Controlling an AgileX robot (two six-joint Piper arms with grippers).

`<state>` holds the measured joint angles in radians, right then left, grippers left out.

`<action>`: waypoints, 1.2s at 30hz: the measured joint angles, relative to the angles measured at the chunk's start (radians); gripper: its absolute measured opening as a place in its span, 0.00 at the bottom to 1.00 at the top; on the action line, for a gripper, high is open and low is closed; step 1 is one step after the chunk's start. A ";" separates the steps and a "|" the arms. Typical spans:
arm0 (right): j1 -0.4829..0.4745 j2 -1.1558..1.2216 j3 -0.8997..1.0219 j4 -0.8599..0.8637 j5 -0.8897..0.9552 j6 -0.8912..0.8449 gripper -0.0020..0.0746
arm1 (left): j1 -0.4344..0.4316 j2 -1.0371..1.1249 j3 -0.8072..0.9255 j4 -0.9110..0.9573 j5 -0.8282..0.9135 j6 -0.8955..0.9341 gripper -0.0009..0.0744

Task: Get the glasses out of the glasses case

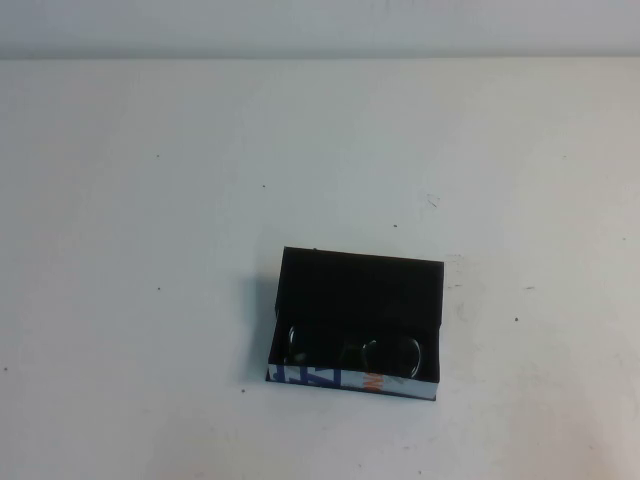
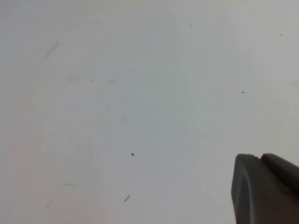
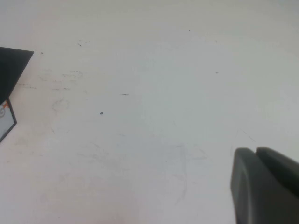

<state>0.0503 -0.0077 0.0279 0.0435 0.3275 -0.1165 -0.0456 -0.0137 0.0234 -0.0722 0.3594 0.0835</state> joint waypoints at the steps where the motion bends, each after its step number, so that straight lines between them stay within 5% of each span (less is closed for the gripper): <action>1: 0.000 0.000 0.000 0.000 0.000 0.000 0.00 | 0.000 0.000 0.000 0.000 0.000 0.000 0.01; 28: 0.000 0.000 0.000 0.002 -0.131 0.000 0.00 | 0.000 0.000 0.000 0.000 0.000 0.000 0.01; 36: 0.000 0.000 0.000 0.004 -0.446 0.000 0.00 | 0.000 0.000 0.000 0.000 0.000 0.000 0.01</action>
<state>0.0503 -0.0077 0.0279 0.0473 -0.1182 -0.1165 -0.0456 -0.0137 0.0234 -0.0722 0.3594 0.0835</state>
